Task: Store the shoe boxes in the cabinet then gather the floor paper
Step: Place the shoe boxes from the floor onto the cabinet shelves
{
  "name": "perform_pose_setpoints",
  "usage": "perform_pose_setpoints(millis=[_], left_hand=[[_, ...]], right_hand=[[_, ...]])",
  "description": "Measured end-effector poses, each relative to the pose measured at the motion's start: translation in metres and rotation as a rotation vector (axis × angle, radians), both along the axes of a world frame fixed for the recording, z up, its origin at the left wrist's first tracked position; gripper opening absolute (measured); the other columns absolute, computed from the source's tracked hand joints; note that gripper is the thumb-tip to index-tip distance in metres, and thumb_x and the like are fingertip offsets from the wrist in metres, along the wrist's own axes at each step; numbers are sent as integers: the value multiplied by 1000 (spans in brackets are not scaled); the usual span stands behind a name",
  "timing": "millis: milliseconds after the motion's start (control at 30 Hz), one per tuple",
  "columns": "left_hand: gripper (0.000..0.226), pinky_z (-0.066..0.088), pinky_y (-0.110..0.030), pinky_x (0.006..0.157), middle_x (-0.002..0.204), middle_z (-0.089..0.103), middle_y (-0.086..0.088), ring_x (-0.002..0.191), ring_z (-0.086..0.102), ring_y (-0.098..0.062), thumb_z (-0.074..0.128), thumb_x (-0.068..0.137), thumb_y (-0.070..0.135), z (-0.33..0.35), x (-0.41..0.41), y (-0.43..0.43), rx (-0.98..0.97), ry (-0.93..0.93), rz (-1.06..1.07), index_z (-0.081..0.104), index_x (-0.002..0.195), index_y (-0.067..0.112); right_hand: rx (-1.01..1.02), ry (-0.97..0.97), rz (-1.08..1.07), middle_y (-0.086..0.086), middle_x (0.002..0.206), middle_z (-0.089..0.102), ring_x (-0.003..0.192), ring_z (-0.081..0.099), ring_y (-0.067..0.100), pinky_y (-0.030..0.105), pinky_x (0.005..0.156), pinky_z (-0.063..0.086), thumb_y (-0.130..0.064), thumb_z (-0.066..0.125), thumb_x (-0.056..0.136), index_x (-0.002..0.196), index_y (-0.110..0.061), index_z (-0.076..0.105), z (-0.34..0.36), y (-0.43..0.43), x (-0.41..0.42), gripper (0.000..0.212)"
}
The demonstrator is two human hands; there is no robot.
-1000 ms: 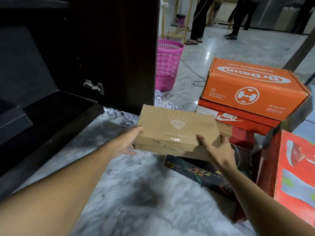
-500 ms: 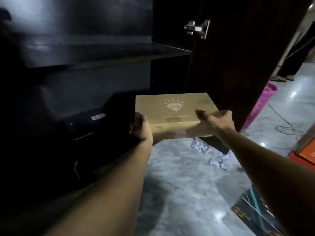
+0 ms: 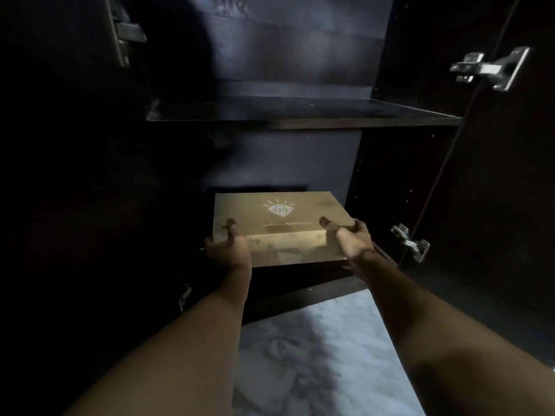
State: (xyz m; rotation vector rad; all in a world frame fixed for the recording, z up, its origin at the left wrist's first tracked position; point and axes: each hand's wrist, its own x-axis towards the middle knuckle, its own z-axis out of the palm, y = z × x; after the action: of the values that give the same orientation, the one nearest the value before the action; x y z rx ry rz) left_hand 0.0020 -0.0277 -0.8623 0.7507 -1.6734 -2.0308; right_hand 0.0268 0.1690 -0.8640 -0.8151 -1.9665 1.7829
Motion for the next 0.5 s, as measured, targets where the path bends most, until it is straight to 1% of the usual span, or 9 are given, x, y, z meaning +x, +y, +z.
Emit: perform_pose_setpoints(millis=[33, 67, 100, 167, 233, 267, 367, 433, 500], left_hand=[[62, 36, -33, 99, 137, 53, -25, 126, 50, -38, 70, 87, 30, -5, -4, -4, -34, -18, 4, 50, 134, -5], [63, 36, -35, 99, 137, 52, -25, 127, 49, -38, 71, 86, 29, -11, -8, -8, -60, -18, 2, 50, 135, -4], [68, 38, -36, 100, 136, 53, -25, 125, 50, -38, 72, 81, 33, -18, -13, -11, -68, -4, -4, 50, 134, -4], [73, 41, -38, 101, 133, 55, -25, 123, 53, -38, 71, 75, 37, -29, -24, -16, -73, 4, -12, 51, 132, -4], [65, 42, -38, 101, 134, 56, -24, 123, 53, -37, 73, 84, 25, -33, -35, -22, -95, -18, -3, 48, 136, -4], [63, 41, -38, 101, 135, 55, -24, 124, 53, -38, 71, 86, 24, -37, -41, -24, -122, -34, -9, 47, 138, -2], [66, 37, -37, 103, 142, 50, -22, 130, 47, -39, 62, 93, 34, -41, -53, -30, -279, -108, -46, 37, 146, 4], [71, 34, -36, 106, 147, 45, -21, 135, 43, -39, 56, 96, 40, -49, -64, -33, -333, -124, -104, 29, 151, 6], [77, 30, -39, 113, 153, 35, -22, 140, 34, -40, 51, 97, 45, -56, -74, -34, -361, -141, -159, 18, 154, 5]], right_hand=[[5, -11, 39, 10, 134, 55, 119, 56, 29, 38, 107, 43, -41, 87, 64, 131, -15, 47, -7, -4, -10, 82], [2, 2, 80, 10, 132, 56, 114, 59, 28, 42, 103, 48, -45, 87, 62, 132, -18, 46, -13, -6, -20, 85], [-5, 15, 106, 9, 130, 57, 109, 61, 28, 44, 98, 51, -46, 86, 64, 134, -20, 44, -16, -11, -28, 86], [-24, 50, 123, 8, 127, 58, 107, 62, 27, 45, 95, 54, -40, 85, 70, 138, -21, 42, -22, -18, -42, 82], [-65, 64, 145, 9, 126, 58, 110, 61, 28, 47, 97, 52, -34, 83, 75, 142, -20, 37, -26, -24, -55, 82], [-90, 63, 144, 10, 126, 57, 110, 60, 29, 48, 98, 52, -32, 83, 76, 143, -20, 36, -29, -26, -61, 82], [-140, 73, 113, 9, 127, 56, 112, 59, 29, 49, 99, 50, -30, 81, 79, 143, -20, 36, -39, -32, -73, 79], [-93, 82, 89, 8, 130, 55, 116, 57, 29, 49, 101, 49, -33, 80, 79, 144, -18, 39, -44, -35, -80, 79], [21, 53, 27, 13, 136, 53, 122, 52, 32, 47, 104, 46, -41, 80, 77, 142, -13, 42, -47, -36, -89, 80]])
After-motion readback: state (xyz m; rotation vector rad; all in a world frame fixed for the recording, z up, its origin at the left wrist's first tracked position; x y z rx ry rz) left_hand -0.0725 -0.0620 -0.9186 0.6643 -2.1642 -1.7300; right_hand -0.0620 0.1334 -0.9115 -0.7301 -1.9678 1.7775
